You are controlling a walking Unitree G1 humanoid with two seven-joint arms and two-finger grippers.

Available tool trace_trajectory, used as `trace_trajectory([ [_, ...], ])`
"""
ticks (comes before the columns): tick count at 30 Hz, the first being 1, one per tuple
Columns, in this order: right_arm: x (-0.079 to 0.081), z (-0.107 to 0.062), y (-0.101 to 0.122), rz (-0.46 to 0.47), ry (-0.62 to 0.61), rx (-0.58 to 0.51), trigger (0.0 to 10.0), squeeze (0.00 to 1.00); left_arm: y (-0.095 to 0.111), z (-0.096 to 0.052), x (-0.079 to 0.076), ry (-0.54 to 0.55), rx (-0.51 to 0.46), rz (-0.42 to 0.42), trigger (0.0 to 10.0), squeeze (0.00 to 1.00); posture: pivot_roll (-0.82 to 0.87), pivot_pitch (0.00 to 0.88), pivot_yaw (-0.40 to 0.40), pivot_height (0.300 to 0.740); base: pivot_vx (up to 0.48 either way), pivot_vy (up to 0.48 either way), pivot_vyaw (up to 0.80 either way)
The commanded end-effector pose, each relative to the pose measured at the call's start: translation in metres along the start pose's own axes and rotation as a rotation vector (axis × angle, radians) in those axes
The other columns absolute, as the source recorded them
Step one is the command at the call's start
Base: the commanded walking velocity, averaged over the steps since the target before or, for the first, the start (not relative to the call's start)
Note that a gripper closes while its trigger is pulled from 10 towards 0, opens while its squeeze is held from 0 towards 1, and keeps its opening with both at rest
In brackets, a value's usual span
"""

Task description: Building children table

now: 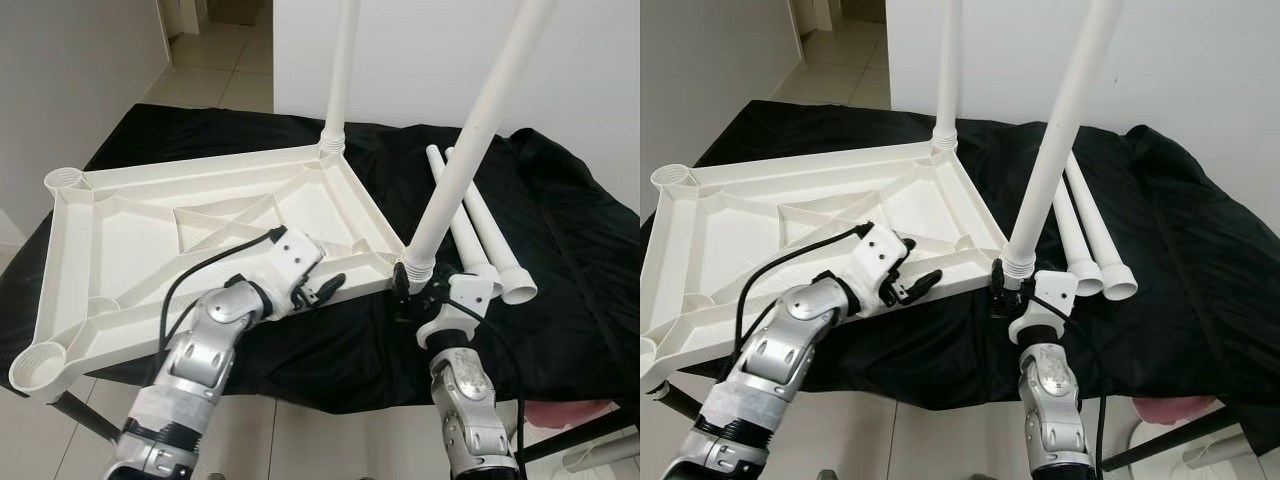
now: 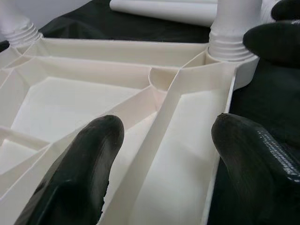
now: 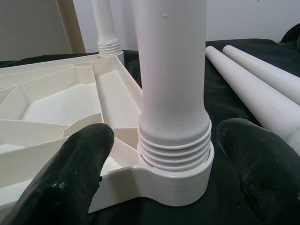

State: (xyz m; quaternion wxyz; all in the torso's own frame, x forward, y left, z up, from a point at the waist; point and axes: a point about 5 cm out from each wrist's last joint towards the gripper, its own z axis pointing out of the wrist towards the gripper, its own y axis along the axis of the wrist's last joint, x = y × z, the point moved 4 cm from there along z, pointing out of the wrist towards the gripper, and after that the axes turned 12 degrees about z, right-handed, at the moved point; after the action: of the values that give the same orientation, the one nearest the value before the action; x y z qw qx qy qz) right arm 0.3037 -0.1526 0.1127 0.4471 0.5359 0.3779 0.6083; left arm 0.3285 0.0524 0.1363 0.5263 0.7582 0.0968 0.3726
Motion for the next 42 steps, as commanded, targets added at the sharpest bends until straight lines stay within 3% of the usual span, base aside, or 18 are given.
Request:
trace_trajectory([
  [1, -0.004, -0.003, -0.004, 0.007, -0.017, 0.021, 10.0, 0.0, -0.002, 0.0, 0.008, 0.053, 0.014, 0.016, 10.0, 0.0, -0.03, 0.0, -0.037, 0.74, 0.0, 0.0, 0.0],
  [4, -0.003, -0.005, -0.006, 0.007, -0.005, 0.034, 9.6, 0.0, -0.008, -0.004, 0.012, 0.063, 0.035, 0.021, 10.0, 0.0, -0.03, 0.0, -0.039, 0.74, 0.0, 0.0, 0.0],
  [10, 0.001, -0.007, -0.008, 0.003, 0.023, 0.054, 10.0, 0.0, -0.026, -0.013, 0.019, 0.072, 0.111, 0.038, 10.0, 0.0, -0.03, 0.0, -0.041, 0.74, 0.0, 0.0, 0.0],
  [11, 0.002, -0.007, -0.009, -0.003, 0.034, 0.06, 10.0, 0.0, -0.031, -0.017, 0.029, 0.098, 0.137, 0.042, 10.0, 0.0, -0.03, 0.0, -0.038, 0.74, 0.0, 0.0, 0.0],
  [26, 0.006, -0.004, -0.011, -0.007, 0.047, 0.065, 10.0, 0.0, -0.041, -0.015, 0.05, 0.119, 0.206, 0.057, 10.0, 0.0, -0.03, 0.0, -0.004, 0.74, 0.0, 0.0, 0.0],
  [31, 0.003, -0.003, -0.011, -0.012, 0.037, 0.062, 10.0, 0.0, -0.034, -0.014, 0.048, 0.052, 0.164, 0.038, 10.0, 0.0, -0.03, 0.0, -0.001, 0.74, 0.0, 0.0, 0.0],
  [37, 0.001, -0.003, -0.012, -0.027, 0.039, 0.067, 10.0, 0.0, -0.01, -0.014, 0.048, 0.021, 0.01, 0.001, 10.0, 0.0, -0.03, 0.0, 0.0, 0.74, 0.0, 0.0, 0.0],
  [42, 0.001, 0.0, -0.013, -0.03, 0.035, 0.068, 10.0, 0.0, -0.005, -0.015, 0.045, -0.006, -0.026, -0.009, 10.0, 0.0, -0.03, 0.0, -0.001, 0.74, 0.0, 0.0, 0.0],
])
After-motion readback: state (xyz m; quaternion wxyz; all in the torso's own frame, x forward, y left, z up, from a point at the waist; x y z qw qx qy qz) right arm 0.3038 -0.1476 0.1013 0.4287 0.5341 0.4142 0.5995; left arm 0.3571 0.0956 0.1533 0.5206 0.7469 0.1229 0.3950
